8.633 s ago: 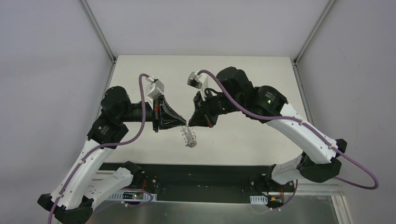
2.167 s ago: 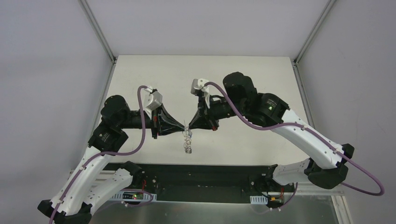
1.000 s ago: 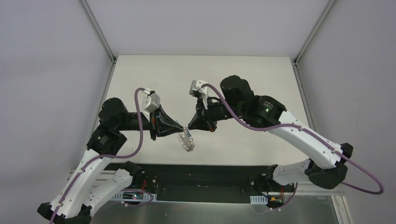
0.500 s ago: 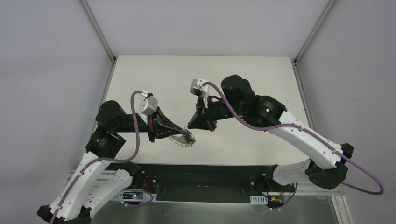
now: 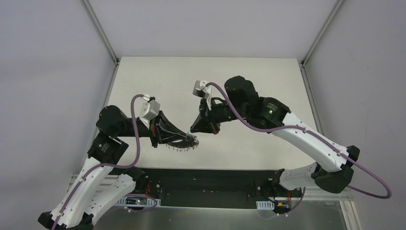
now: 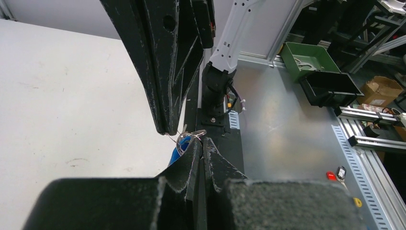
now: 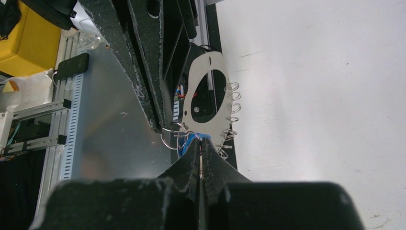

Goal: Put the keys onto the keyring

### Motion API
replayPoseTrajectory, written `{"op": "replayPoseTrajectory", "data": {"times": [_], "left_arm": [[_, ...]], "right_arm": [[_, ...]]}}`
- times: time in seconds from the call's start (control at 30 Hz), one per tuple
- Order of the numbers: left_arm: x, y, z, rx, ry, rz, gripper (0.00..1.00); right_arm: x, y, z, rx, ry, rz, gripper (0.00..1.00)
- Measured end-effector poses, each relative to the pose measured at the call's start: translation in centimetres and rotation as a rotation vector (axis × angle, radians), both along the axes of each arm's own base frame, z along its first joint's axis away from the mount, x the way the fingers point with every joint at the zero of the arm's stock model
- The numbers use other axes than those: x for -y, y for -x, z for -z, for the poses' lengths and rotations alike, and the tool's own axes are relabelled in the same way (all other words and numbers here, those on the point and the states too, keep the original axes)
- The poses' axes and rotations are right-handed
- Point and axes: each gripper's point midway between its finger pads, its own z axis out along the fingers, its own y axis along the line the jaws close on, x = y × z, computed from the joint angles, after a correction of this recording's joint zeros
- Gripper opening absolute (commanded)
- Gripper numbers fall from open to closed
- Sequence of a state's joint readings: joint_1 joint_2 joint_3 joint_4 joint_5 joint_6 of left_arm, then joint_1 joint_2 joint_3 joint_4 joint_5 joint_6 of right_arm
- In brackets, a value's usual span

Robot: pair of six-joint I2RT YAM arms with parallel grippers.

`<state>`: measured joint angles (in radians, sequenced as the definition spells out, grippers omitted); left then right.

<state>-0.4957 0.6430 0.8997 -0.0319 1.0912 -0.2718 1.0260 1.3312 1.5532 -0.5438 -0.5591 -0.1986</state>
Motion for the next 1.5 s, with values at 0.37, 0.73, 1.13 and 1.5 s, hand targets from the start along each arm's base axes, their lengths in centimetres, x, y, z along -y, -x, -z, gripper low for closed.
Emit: {"op": "replayPoseTrajectory", "data": {"times": [0.37, 0.73, 1.13, 1.5], "left_arm": [[0.1, 0.1, -0.6, 0.007, 0.018, 0.010, 0.00], [0.2, 0.1, -1.8, 0.018, 0.056, 0.016, 0.00], [0.4, 0.2, -3.2, 0.012, 0.108, 0.028, 0.00], [0.5, 0.0, -3.4, 0.012, 0.116, 0.030, 0.00]], "right_arm": [[0.4, 1.0, 0.5, -0.021, 0.016, -0.057, 0.36], [2.9, 2.3, -1.8, 0.054, -0.021, -0.072, 0.46], [3.2, 3.0, -4.1, 0.117, -0.077, -0.096, 0.39], [1.6, 2.3, -4.2, 0.161, -0.078, -0.103, 0.33]]}}
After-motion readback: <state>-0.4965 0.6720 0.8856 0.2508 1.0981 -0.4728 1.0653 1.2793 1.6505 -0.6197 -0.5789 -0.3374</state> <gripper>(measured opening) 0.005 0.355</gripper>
